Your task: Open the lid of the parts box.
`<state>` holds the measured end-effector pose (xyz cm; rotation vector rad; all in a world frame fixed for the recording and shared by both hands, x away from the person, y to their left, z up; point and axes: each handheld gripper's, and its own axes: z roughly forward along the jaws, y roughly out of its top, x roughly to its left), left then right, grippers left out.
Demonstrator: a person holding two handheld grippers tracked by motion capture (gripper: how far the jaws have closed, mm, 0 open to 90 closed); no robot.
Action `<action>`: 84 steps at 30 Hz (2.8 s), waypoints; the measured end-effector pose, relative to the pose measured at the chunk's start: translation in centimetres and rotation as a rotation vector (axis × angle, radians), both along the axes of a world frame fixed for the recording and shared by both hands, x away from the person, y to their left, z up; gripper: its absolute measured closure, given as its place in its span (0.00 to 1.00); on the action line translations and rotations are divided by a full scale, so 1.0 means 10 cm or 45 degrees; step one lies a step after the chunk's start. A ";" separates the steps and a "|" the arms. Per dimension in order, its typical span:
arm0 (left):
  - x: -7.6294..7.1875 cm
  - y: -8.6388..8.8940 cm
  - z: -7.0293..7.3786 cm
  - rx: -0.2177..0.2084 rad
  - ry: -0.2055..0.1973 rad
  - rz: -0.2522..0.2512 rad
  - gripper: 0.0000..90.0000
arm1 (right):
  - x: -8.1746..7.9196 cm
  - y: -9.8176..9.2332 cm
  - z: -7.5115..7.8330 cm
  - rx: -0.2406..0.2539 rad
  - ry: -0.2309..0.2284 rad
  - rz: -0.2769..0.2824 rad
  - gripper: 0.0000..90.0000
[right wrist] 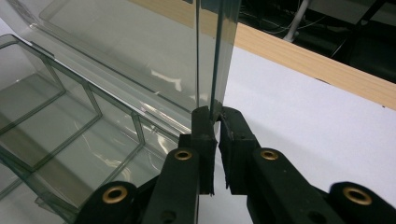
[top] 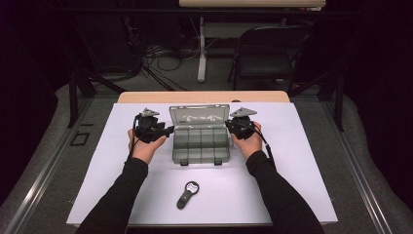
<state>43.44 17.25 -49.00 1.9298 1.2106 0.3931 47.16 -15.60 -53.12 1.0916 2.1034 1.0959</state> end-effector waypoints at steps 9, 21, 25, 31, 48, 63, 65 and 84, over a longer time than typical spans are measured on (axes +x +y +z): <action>-0.01 -0.01 -0.06 0.001 0.062 -0.001 0.61 | -0.01 0.01 0.00 -0.006 -0.004 -0.003 0.94; 0.01 -0.03 -0.12 0.002 0.139 0.010 0.74 | -0.01 0.01 0.00 -0.004 -0.003 -0.007 0.94; 0.02 -0.05 -0.15 0.004 0.158 0.019 0.77 | -0.01 0.01 0.00 -0.008 -0.005 -0.005 0.94; 0.05 -0.09 -0.20 0.015 0.197 0.024 0.82 | -0.01 0.01 0.00 -0.006 -0.003 -0.007 0.94; 0.11 -0.18 -0.32 0.027 0.257 0.051 0.91 | -0.01 0.01 0.00 -0.003 -0.005 -0.006 0.94; 0.09 -0.21 -0.31 0.040 0.239 0.071 0.94 | -0.01 0.01 -0.01 0.011 -0.004 -0.018 0.94; 0.09 -0.20 -0.31 0.039 0.241 0.070 0.95 | -0.01 0.01 -0.01 0.014 -0.004 -0.020 0.94; 0.09 -0.20 -0.31 0.040 0.241 0.064 0.95 | 0.00 0.03 -0.01 0.056 0.025 -0.077 0.95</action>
